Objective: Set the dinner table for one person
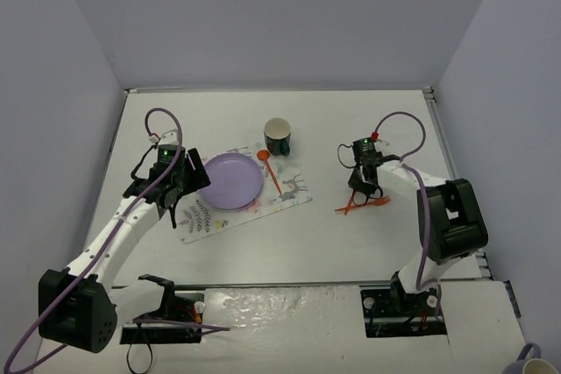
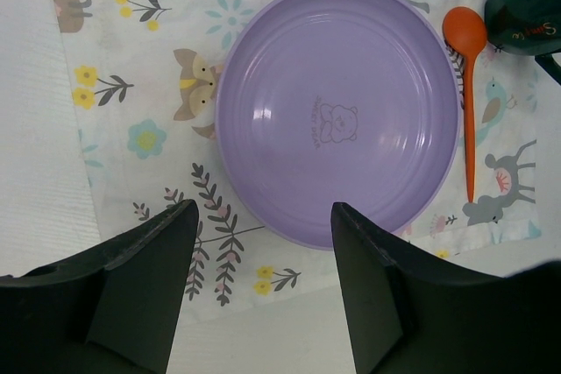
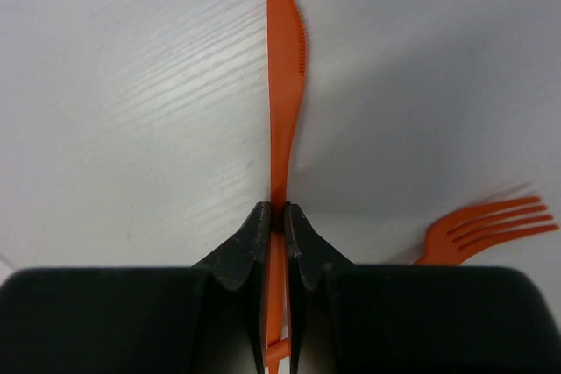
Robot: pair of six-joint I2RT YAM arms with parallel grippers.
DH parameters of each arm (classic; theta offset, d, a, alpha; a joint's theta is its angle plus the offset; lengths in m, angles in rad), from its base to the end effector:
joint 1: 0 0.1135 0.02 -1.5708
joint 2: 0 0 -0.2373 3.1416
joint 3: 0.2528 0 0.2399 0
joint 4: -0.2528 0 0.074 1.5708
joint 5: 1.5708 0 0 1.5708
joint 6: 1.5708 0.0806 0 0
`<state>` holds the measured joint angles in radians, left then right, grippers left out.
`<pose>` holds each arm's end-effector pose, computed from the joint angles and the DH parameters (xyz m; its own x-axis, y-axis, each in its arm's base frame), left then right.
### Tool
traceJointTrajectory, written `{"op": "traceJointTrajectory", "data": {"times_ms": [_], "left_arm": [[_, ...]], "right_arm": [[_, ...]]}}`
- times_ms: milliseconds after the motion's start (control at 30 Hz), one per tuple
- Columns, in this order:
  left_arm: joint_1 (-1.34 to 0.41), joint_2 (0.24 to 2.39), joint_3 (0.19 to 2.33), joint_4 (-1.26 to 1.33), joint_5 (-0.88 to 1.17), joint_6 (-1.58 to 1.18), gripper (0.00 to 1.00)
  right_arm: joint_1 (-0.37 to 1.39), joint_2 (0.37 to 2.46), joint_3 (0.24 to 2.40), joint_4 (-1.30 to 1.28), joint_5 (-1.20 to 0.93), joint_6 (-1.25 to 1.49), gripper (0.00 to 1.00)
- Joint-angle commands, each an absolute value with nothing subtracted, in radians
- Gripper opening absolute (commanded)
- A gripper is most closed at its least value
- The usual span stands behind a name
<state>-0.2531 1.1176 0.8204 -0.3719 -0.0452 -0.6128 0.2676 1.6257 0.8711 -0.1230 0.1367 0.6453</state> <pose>0.2691 -0.0658 0.2204 -0.6154 -0.4343 -0.6578 -0.1688 0.8878 -0.4282 0.3324 0.0797 0.1167 -0.6997 0.4260 -0.5736 0.3040 0.9040 0.3006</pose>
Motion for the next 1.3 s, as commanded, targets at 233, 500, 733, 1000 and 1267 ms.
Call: {"op": "traceJointTrajectory", "data": {"times_ms": [233, 500, 733, 1000, 1267], "left_arm": [[-0.250, 1.103, 0.833, -0.304, -0.049, -0.627, 0.59], [-0.249, 1.053, 0.830, -0.347, -0.074, -0.623, 0.59], [-0.247, 1.032, 0.832, -0.364, -0.109, -0.614, 0.59], [-0.247, 1.045, 0.838, -0.364, -0.120, -0.606, 0.59], [-0.247, 1.066, 0.836, -0.345, -0.094, -0.612, 0.59]], "right_arm": [[0.538, 1.482, 1.228, -0.206, -0.072, 0.356, 0.00], [0.540, 1.759, 1.467, -0.353, -0.282, 0.176, 0.00], [0.561, 1.878, 1.585, -0.364, -0.321, 0.138, 0.00], [0.624, 1.840, 1.614, -0.399, -0.282, 0.104, 0.00], [0.644, 1.905, 1.657, -0.397, -0.310, 0.072, 0.00]]}}
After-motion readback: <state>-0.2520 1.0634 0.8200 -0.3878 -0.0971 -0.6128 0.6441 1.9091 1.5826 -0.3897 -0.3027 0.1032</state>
